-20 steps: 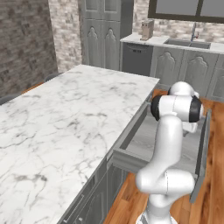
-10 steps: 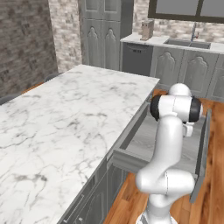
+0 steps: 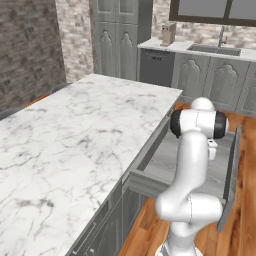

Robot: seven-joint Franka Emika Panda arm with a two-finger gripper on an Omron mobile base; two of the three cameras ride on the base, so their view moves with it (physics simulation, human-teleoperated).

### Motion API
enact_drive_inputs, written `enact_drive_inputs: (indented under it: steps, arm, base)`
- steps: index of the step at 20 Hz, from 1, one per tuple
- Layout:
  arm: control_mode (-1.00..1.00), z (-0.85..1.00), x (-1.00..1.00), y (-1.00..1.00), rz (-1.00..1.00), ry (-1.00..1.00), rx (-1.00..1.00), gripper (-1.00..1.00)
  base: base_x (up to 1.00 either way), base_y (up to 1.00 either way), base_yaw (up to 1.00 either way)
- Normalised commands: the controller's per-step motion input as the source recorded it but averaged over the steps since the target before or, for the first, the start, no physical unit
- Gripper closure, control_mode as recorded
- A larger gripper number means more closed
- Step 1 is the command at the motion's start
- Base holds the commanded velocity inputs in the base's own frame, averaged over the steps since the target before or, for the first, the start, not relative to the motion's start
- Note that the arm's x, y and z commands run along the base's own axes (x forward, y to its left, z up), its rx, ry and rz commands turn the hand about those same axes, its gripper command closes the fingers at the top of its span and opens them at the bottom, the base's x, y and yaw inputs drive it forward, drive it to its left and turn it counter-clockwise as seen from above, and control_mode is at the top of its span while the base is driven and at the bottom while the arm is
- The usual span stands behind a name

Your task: Take a straw from the drawer in front and place it inside the glass cup on the dining counter.

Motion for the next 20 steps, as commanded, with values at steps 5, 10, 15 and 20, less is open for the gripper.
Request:
enact_drive_inputs:
  steps: [5, 10, 15, 20]
  arm:
    - [-1.0, -0.31, 0.46, -0.13, -0.06, -0.01, -0.03, -1.0]
    - [-1.0, -0.31, 0.32, -0.23, -0.05, 0.0, -0.03, -1.0]
    - [-1.0, -0.37, 0.26, -0.23, -0.03, -0.01, -0.04, -1.0]
    - [-1.0, -0.16, 0.28, -0.09, -0.05, -0.08, -0.05, -1.0]
  base:
    - [0.0, 0.0, 0.0]
    - [0.0, 0.0, 0.0]
    - [0.0, 0.0, 0.0]
    - [0.0, 0.0, 0.0]
